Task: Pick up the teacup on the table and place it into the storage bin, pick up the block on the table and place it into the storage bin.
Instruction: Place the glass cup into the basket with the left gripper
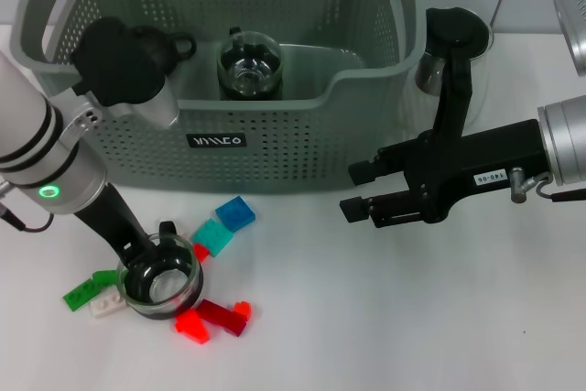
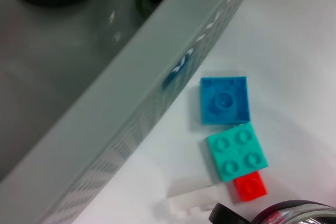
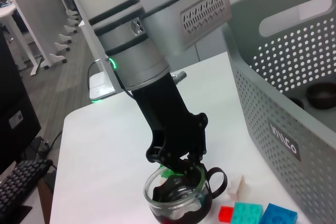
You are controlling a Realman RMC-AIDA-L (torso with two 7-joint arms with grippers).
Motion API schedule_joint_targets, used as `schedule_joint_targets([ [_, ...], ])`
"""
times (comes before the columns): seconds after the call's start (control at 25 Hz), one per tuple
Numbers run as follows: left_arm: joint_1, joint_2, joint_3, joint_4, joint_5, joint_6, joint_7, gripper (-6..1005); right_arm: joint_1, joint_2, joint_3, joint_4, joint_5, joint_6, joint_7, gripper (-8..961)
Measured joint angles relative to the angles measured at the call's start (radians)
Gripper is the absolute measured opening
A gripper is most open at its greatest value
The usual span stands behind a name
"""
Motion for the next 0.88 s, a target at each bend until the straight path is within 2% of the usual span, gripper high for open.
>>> schedule_joint_targets([
  [0.12, 0.0, 0.002, -0.012, 0.03, -0.011, 0.038, 0.011, 39, 0.0, -0.001, 0.0, 0.0, 0.001, -0.002, 0.0, 609],
  [0.2, -0.001, 0.005, -0.062, 0.097, -0.038, 0.102, 0.047, 39, 0.0, -0.001, 0.0, 0.0, 0.002, -0.002, 0.0, 609],
  [0.24, -0.004, 0.006, -0.127, 0.149, -0.065, 0.15, 0.081, 39, 0.0, -0.001, 0.0, 0.0, 0.002, -0.002, -0.001, 609],
  [0.28, -0.004, 0.006, -0.127, 0.149, -0.065, 0.15, 0.081, 39, 0.0, -0.001, 0.0, 0.0, 0.002, -0.002, -0.002, 609],
  [0.36, -0.026, 0.02, -0.279, 0.202, -0.138, 0.24, 0.15, 39, 0.0, 0.0, 0.0, 0.0, 0.003, -0.002, -0.003, 609],
  [0.4, -0.033, 0.026, -0.317, 0.204, -0.158, 0.263, 0.166, 39, 0.0, 0.0, 0.0, 0.0, 0.003, -0.002, -0.003, 610],
  [0.52, -0.065, 0.071, -0.488, 0.183, -0.294, 0.373, 0.23, 39, 0.0, 0.002, 0.0, 0.0, 0.004, -0.002, -0.003, 610],
  [0.6, -0.078, 0.114, -0.581, 0.14, -0.434, 0.43, 0.25, 39, 0.0, 0.002, 0.0, 0.0, 0.003, -0.002, -0.003, 610],
  [0.72, -0.065, 0.178, -0.627, 0.069, -0.646, 0.44, 0.246, 39, 0.0, 0.002, 0.0, 0.0, 0.002, -0.002, -0.003, 609],
  [0.8, -0.06, 0.196, -0.65, 0.045, -0.738, 0.418, 0.243, 39, -0.001, 0.0, 0.0, 0.0, 0.002, -0.002, -0.003, 609],
  [0.88, -0.068, 0.2, -0.678, 0.039, -0.779, 0.375, 0.239, 39, -0.001, 0.0, 0.0, 0.0, 0.002, -0.003, -0.003, 610],
])
